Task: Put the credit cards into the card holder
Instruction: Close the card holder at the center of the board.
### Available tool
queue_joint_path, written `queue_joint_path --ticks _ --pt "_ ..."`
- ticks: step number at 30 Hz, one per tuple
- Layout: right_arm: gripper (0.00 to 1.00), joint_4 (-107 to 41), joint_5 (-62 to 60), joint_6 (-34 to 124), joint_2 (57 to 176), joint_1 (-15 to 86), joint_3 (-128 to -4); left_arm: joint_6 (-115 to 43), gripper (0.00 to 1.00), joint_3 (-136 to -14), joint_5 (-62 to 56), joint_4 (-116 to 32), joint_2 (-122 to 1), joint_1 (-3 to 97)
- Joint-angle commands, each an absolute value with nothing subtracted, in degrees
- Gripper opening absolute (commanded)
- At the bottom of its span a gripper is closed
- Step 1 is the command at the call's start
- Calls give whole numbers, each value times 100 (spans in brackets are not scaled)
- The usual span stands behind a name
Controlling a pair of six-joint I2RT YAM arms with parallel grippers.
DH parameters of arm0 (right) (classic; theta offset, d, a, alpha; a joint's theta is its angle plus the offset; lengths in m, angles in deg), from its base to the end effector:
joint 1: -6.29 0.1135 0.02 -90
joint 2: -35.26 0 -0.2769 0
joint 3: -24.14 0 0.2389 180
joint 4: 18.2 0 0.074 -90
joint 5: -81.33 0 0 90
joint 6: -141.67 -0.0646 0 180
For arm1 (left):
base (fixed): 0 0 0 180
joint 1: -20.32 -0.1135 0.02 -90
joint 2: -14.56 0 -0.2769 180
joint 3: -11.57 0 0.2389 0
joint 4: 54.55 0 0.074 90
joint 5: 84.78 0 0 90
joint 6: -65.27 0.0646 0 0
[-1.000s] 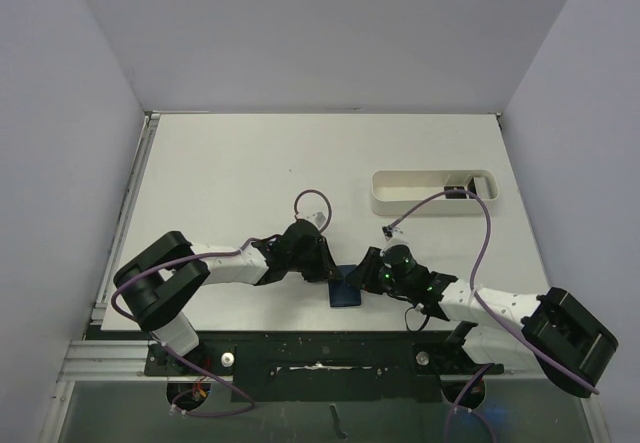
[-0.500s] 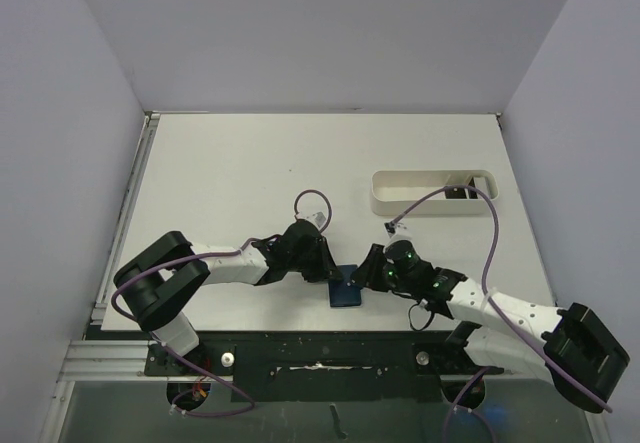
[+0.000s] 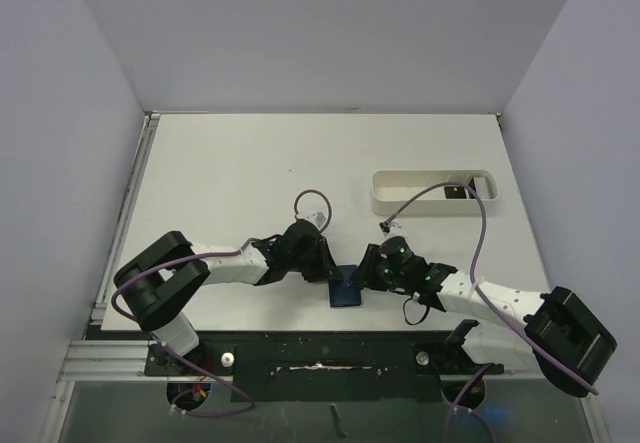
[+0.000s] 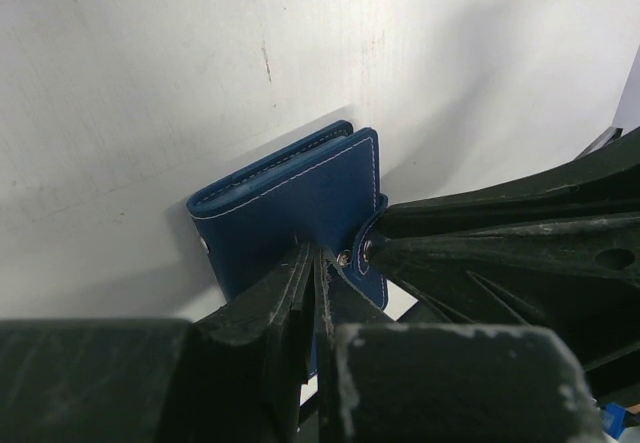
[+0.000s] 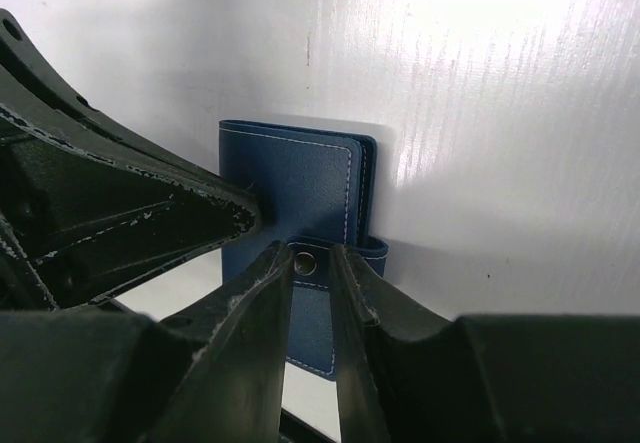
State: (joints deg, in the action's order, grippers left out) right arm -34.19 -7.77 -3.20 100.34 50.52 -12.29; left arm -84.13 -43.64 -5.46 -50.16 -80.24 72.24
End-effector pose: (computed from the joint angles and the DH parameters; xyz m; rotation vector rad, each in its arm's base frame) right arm 0.1509 0.1483 0.1527 0.2253 2.5090 0.8139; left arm 0.1918 -0.2642 0.1417 -0.0675 2.6359 -1.0628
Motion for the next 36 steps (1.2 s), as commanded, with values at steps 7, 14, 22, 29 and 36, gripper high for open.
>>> queue_joint_path --ticks 7,14,22,29,36 --pt "22 -2872 -422 -274 10224 5028 -1323 -8344 4 -4394 -309 -4719 -8247 7289" --pt "21 -2856 -318 -313 10182 5041 -1302 -8346 4 -4411 -301 -4712 -8260 7288" --pt "21 -2848 -321 -323 10169 5041 -1335 -8344 4 -4412 -296 -4695 -8258 7289" --pt "21 -3406 -633 -265 9794 5035 -1408 -8344 4 -4402 -295 -4695 -8255 7296" --pt "20 -3262 -551 -313 9875 5032 -1335 -8344 4 -4427 -295 -4685 -8260 7297"
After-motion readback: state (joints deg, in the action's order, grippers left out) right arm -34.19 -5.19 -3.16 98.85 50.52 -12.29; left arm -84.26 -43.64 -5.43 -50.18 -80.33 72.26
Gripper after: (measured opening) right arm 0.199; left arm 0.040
